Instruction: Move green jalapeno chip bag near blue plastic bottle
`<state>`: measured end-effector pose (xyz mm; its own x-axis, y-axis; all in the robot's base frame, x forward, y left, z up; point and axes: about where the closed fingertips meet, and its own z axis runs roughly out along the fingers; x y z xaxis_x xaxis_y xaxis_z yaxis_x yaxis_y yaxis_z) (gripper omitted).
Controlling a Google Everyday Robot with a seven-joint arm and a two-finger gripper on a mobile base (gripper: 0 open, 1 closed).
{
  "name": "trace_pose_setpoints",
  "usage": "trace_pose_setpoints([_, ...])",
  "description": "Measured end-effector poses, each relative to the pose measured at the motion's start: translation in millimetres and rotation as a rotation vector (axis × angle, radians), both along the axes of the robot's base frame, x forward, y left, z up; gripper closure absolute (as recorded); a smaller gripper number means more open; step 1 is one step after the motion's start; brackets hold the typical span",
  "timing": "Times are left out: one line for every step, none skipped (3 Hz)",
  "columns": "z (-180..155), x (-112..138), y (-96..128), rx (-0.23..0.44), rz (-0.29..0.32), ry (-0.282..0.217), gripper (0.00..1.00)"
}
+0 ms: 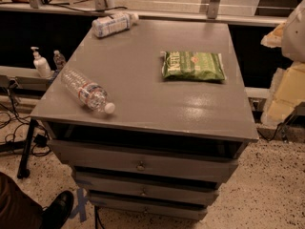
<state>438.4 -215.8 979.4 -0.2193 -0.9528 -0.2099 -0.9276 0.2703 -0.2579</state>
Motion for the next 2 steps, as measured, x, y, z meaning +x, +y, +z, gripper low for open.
trace_pose_setpoints([0.0,0.0,0.0,0.000,0.000,0.000,0.00])
trace_pose_setpoints([5.2,4.6,-0.1,0.009,0.017,-0.023,0.00])
